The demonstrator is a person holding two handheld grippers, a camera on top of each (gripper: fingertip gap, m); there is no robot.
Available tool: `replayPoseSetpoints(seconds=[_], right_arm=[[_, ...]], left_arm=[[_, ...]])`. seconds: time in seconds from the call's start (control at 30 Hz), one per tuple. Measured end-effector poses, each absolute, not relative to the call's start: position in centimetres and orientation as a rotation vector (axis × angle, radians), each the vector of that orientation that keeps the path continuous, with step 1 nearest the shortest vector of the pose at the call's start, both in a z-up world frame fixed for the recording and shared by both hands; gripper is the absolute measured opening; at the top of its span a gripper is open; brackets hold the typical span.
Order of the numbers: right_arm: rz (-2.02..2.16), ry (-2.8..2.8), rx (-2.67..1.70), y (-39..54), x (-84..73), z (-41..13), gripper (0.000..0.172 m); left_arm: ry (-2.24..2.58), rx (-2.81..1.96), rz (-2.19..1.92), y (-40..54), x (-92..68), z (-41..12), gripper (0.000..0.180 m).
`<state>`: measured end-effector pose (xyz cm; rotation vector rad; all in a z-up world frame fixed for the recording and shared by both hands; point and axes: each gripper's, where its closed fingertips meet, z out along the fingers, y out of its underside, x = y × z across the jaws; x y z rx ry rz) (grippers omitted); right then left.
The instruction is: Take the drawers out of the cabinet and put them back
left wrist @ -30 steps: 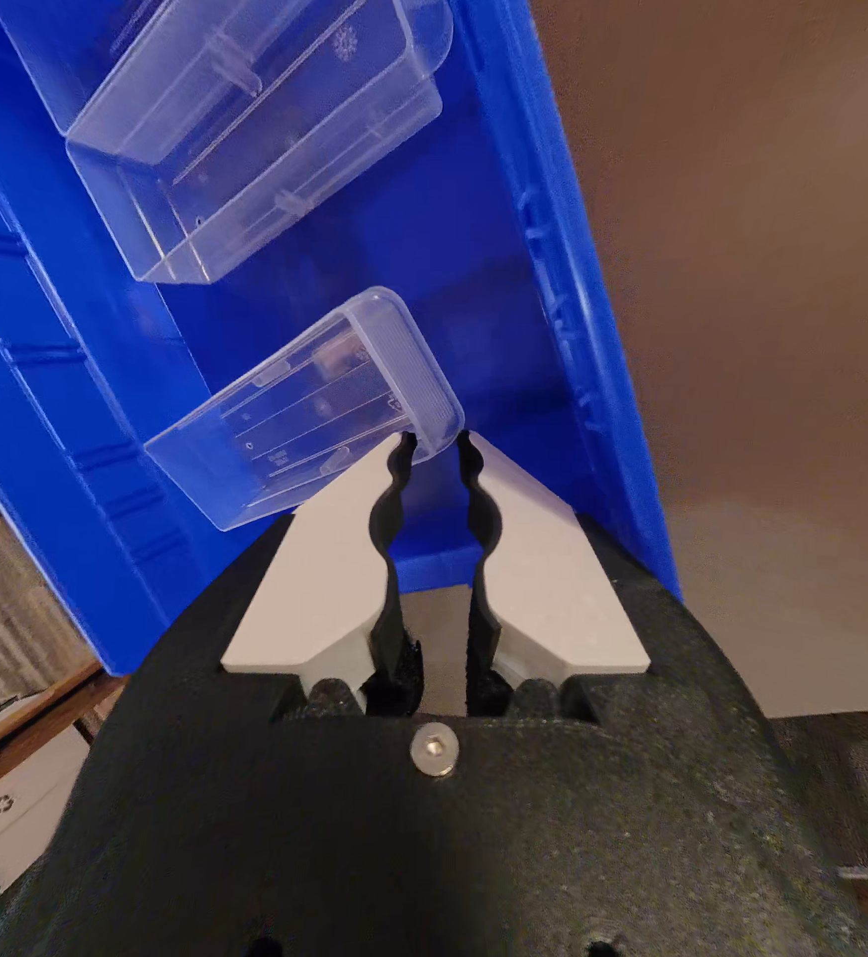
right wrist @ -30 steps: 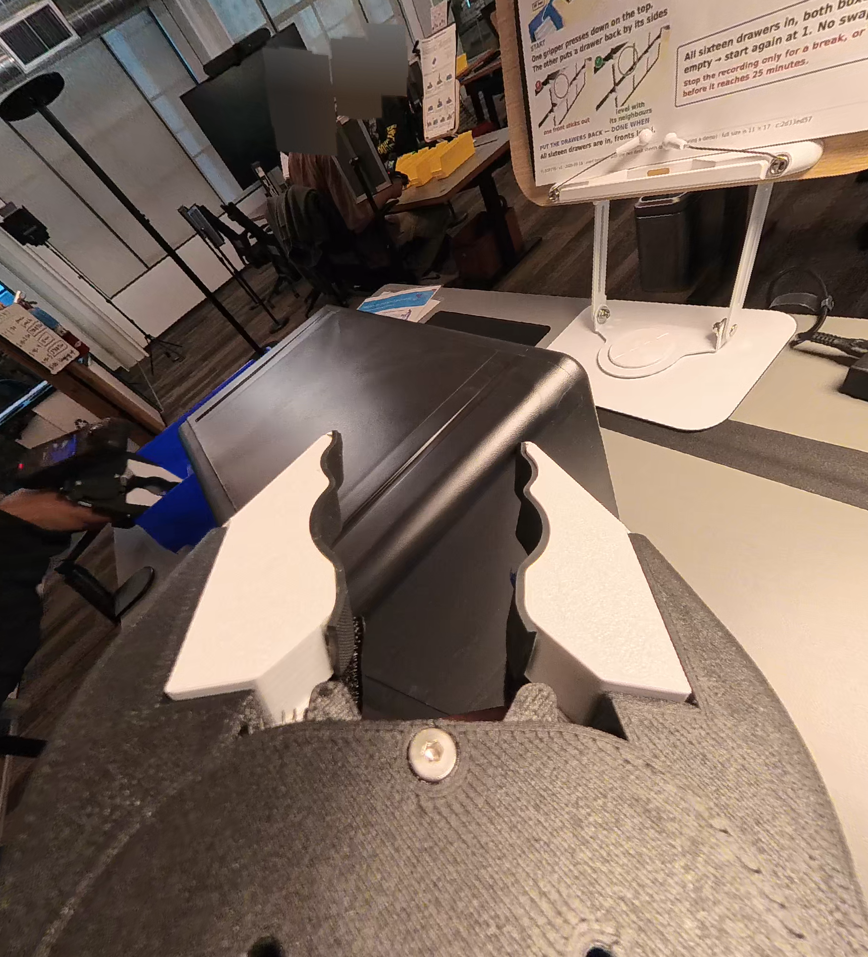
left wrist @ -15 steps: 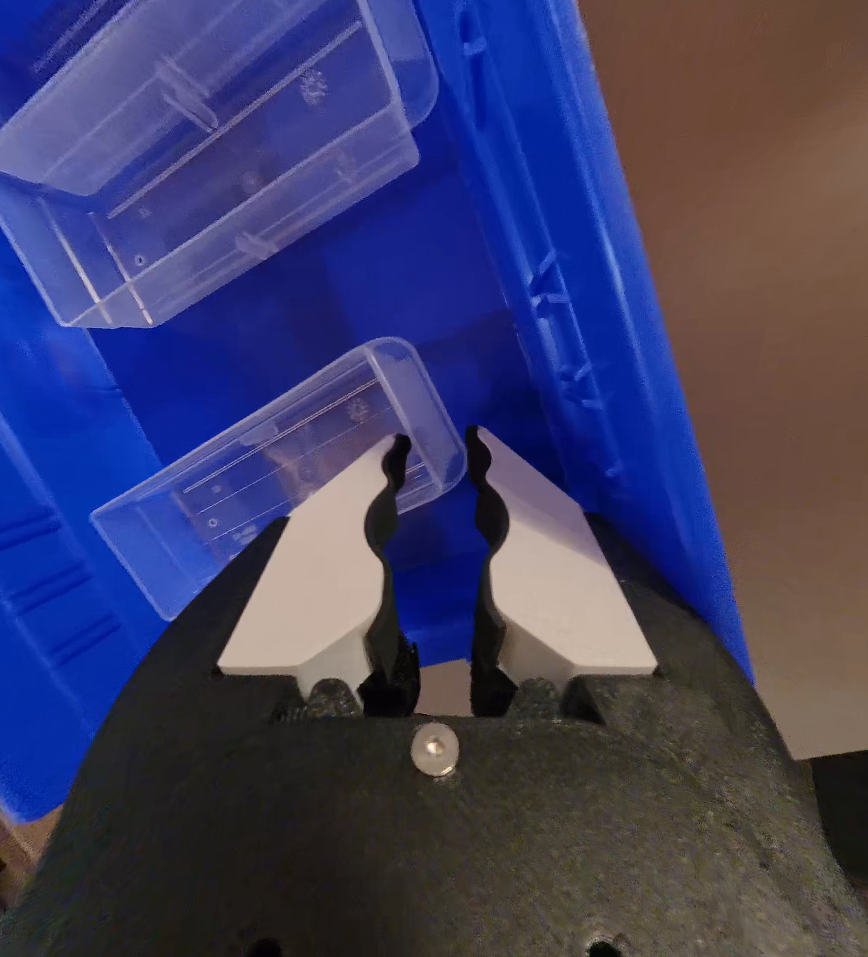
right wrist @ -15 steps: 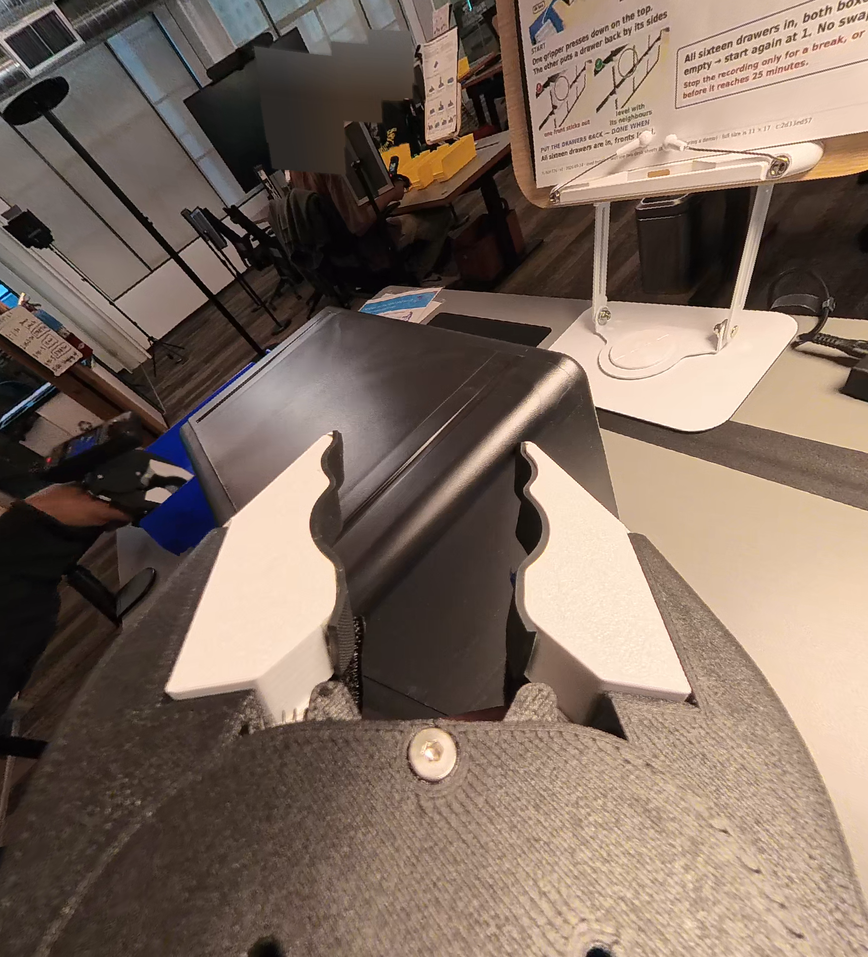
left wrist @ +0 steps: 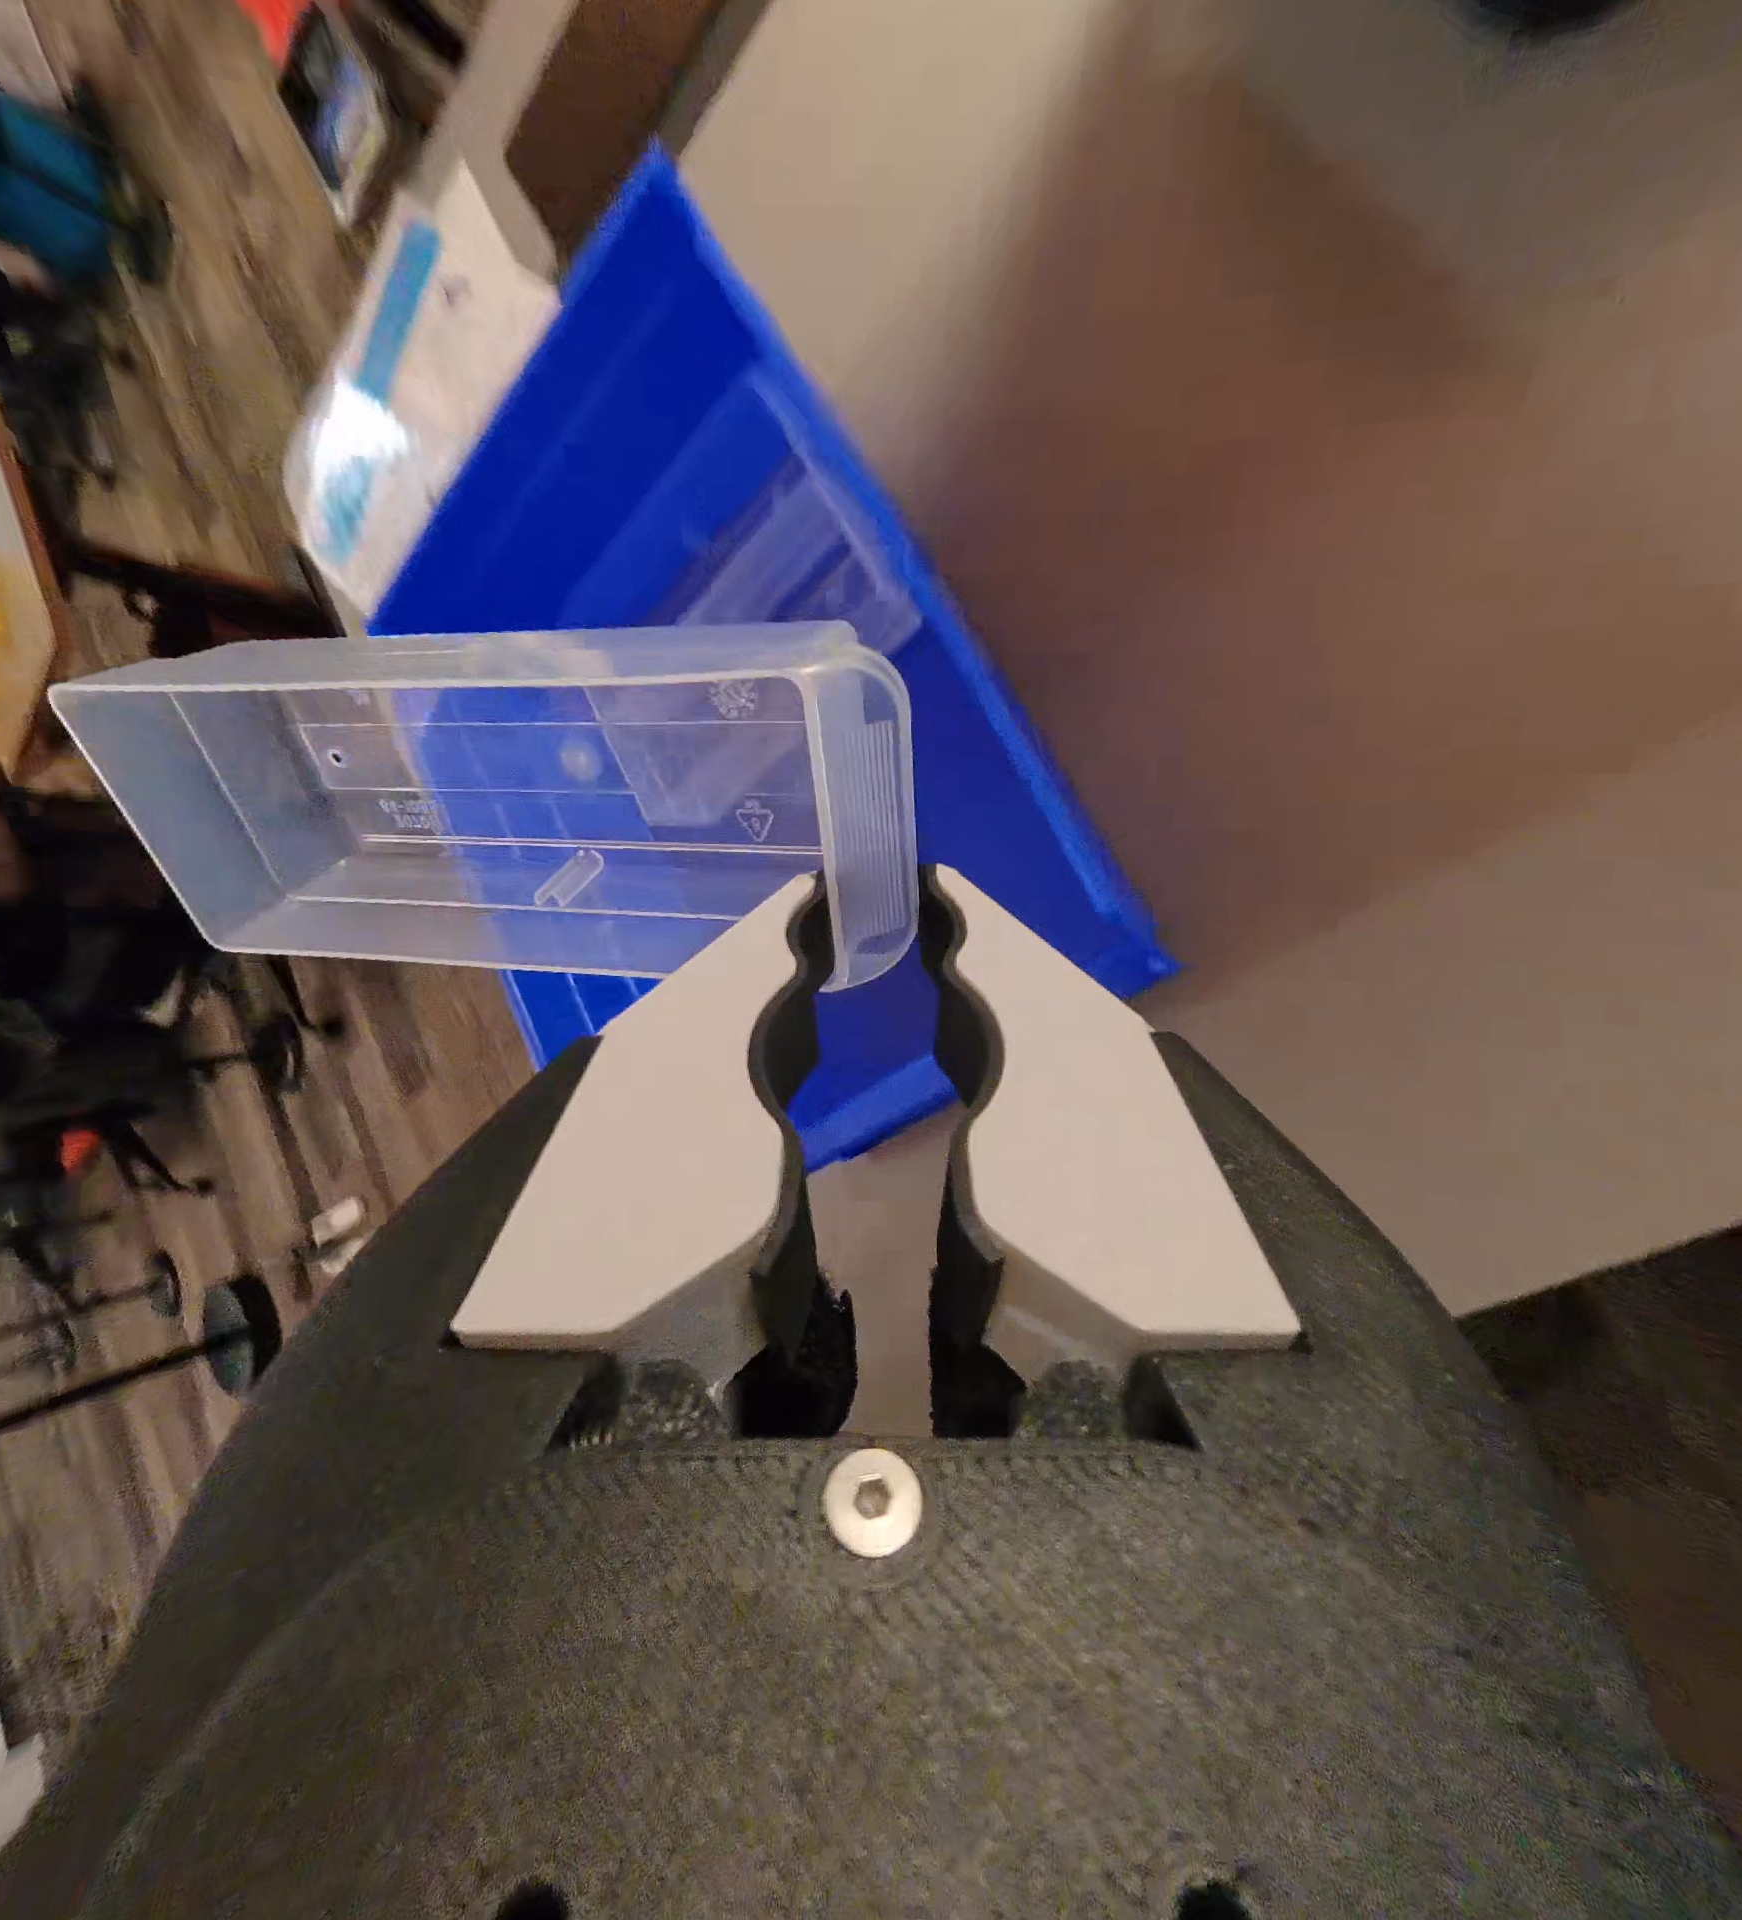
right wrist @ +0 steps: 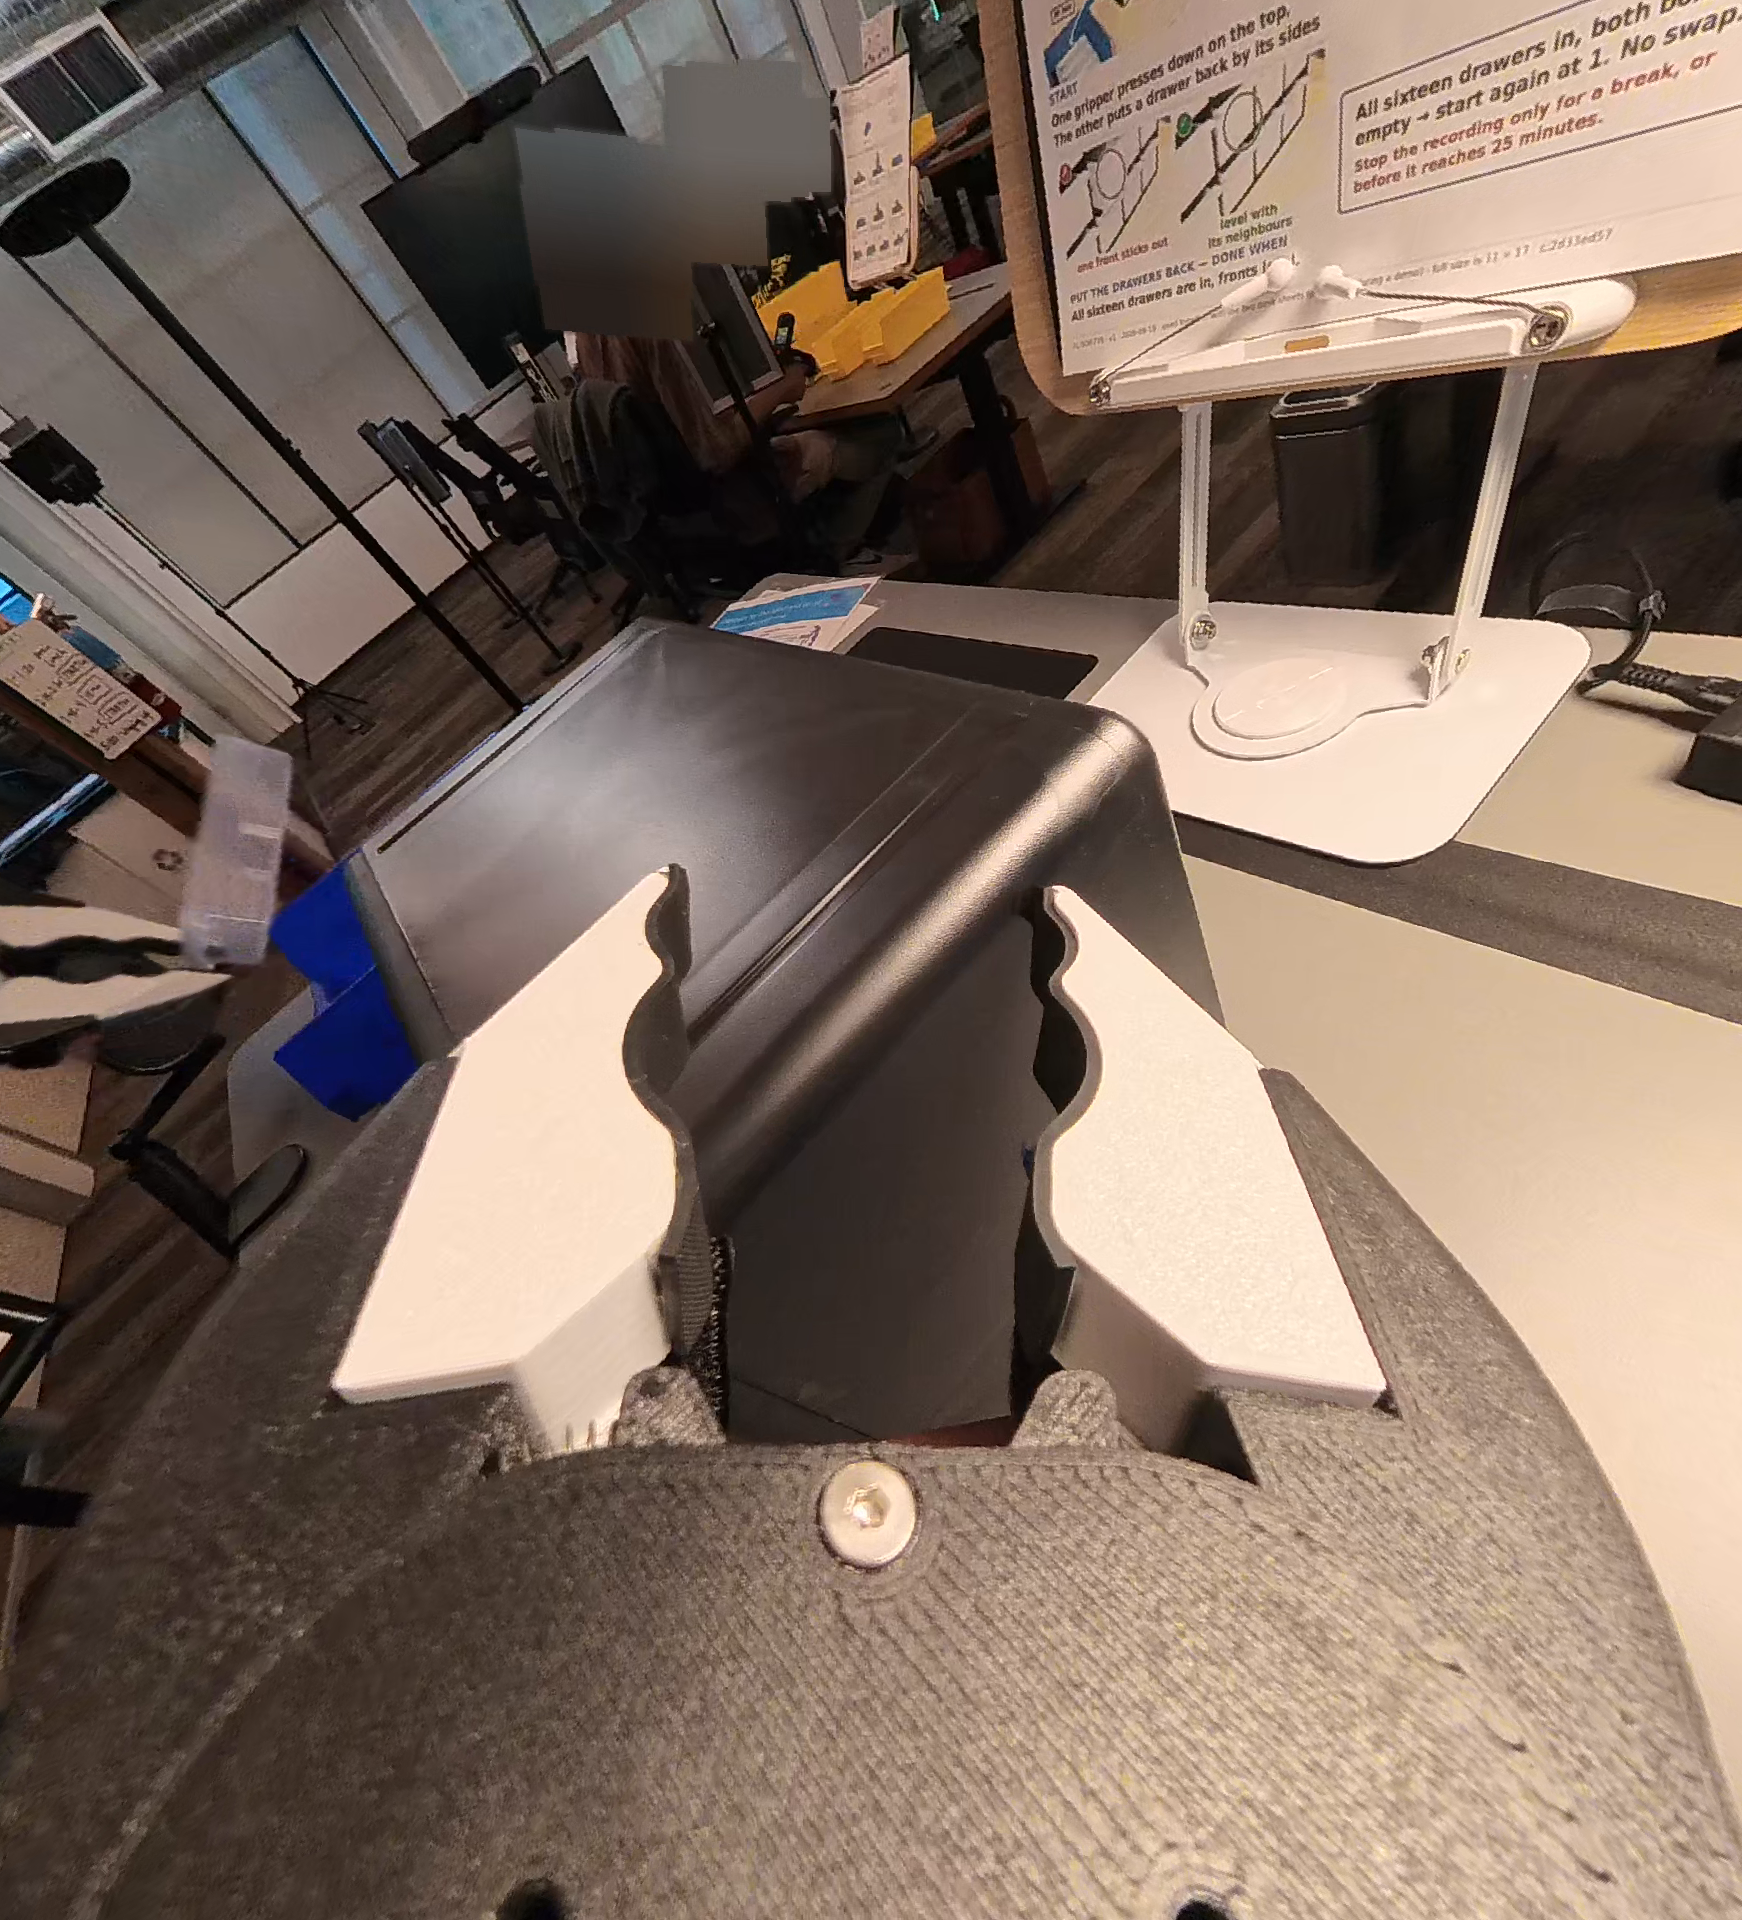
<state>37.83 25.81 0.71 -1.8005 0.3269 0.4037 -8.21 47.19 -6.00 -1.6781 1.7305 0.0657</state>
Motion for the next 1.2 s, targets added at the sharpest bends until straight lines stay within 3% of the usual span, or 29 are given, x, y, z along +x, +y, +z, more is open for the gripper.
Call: replayPoseSetpoints(seconds=[0.17,0.33,0.5,0.77,1.2], right_arm=[[0.395,0.324,-1.802,25.8,37.7,0.8,0.068],[0.393,0.322,-1.800,25.8,37.6,0.9,0.068],[0.395,0.317,-1.799,25.8,37.5,1.0,0.068],[0.406,0.314,-1.795,25.7,37.4,1.1,0.068],[0.432,0.316,-1.784,25.7,37.5,1.2,0.068]], left_arm=[[1.942,-1.408,-0.204,37.7,-3.6,-1.3,0.014],[2.442,-1.079,-0.607,24.4,1.0,-3.9,0.014],[2.763,-0.875,-0.784,17.8,5.0,-4.8,0.014],[3.025,-0.879,-0.663,17.3,11.9,-5.5,0.014],[3.064,-0.990,-0.535,19.3,14.7,-3.9,0.014]])
